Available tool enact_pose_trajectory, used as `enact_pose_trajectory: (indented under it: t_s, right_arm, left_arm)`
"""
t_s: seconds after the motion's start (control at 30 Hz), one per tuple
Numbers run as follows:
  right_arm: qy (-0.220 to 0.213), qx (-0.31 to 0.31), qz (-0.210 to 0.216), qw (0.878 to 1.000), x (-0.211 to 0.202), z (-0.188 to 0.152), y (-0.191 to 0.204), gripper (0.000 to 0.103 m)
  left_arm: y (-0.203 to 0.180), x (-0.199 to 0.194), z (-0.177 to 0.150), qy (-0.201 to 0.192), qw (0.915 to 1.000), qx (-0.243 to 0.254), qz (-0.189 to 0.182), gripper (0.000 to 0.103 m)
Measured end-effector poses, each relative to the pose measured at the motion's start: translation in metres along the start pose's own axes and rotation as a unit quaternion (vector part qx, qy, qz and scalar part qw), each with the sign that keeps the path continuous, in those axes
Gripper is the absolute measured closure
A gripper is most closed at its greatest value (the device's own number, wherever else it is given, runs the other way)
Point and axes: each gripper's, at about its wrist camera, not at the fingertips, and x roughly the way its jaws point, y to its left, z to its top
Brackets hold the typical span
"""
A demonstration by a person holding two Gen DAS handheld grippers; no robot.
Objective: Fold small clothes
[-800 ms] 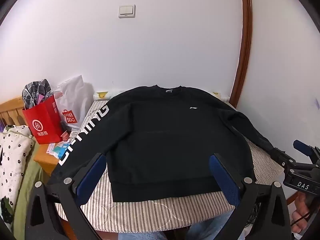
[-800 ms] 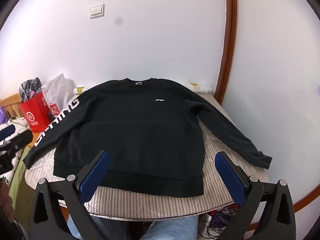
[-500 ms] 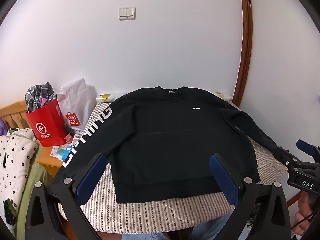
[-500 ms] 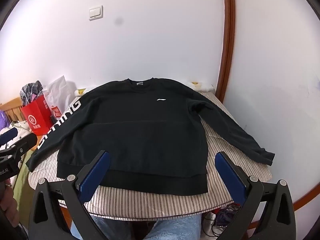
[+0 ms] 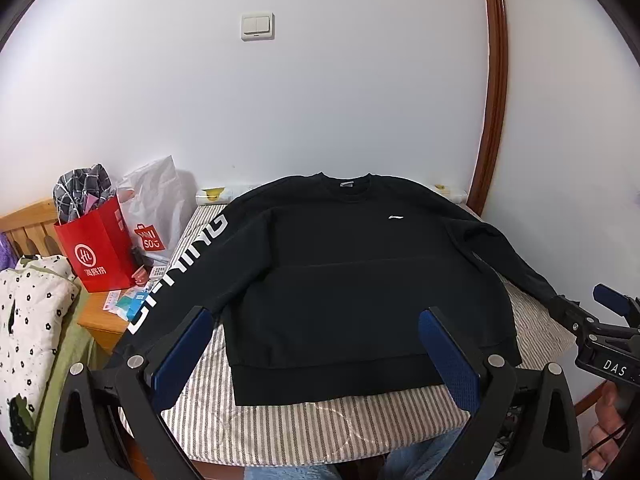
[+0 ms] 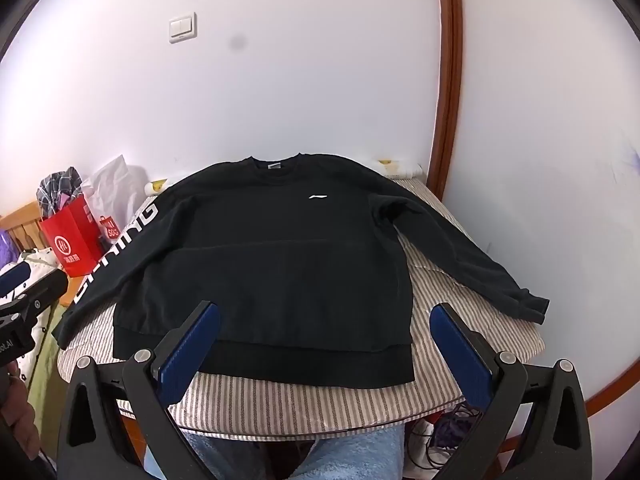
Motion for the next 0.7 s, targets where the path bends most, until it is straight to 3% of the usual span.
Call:
enact_pose_trajectory:
  t_s: [0.7]
  right_arm:
    - [-0.015, -0.006, -0.002, 1.0, -0.01, -0.002, 0.0, 0.0]
  left_arm:
    - [0.005, -0.001, 0.004, -0.004, 0.9997, -0.022, -0.01, 0.0]
